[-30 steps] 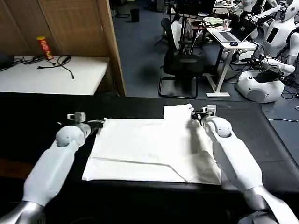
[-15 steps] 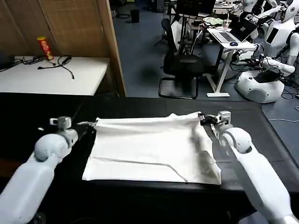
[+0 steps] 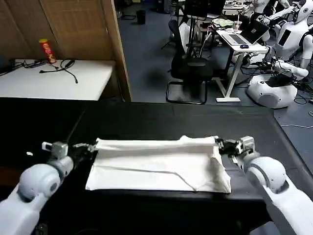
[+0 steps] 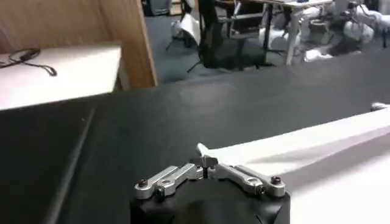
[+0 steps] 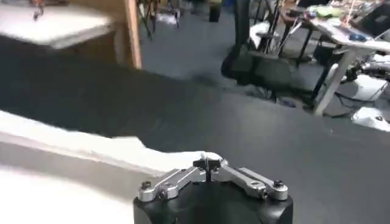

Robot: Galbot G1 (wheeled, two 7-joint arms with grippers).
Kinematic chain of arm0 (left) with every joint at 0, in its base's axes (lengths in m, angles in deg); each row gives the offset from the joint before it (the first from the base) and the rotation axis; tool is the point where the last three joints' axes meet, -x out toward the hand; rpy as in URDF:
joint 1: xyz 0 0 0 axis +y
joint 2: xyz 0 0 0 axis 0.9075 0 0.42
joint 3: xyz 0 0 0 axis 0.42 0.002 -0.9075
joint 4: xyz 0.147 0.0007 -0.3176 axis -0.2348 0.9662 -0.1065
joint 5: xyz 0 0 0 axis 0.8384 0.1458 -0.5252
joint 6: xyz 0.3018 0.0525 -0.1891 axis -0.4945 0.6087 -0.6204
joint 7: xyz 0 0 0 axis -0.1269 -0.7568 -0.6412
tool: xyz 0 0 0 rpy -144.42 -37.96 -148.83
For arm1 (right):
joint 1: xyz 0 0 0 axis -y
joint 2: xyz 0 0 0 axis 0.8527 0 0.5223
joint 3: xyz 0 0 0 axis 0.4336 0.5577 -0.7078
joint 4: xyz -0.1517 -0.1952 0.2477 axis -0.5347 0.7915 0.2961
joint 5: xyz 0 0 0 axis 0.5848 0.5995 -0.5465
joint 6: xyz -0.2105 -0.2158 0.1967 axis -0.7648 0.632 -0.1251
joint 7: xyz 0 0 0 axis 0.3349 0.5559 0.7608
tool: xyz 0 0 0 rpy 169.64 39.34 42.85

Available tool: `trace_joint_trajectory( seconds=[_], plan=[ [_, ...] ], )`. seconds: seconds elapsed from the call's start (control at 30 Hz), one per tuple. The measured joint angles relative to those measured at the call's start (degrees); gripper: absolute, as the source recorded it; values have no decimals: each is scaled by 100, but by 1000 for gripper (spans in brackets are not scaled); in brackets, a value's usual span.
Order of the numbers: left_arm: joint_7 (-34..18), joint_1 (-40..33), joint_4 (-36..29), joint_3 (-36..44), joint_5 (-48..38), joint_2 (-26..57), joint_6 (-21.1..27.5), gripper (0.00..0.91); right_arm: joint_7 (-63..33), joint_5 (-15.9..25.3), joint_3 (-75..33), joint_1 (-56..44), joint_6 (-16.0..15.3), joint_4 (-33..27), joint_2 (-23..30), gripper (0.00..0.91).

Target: Fold and organize the clothes.

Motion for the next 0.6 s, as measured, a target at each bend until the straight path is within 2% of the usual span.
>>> trace_joint_trajectory(
  seconds=[0.3, 0.33, 0.37, 0.6],
  plan=[
    [-4, 733, -205, -257, 232, -77, -47, 0, 15, 30, -30, -467, -1, 182, 6, 0],
    [-8, 797, -217, -258, 276, -104, -38, 878, 17, 23, -38, -503, 0, 207, 5, 78],
    [-9, 845, -224, -258, 332, -129, -30, 878, 18, 17, -58, -545, 0, 240, 3, 878],
    [-51, 1102, -409, -370, 388, -153, 126, 878, 24, -330, -486, -897, -1, 603, -13, 878]
  ],
)
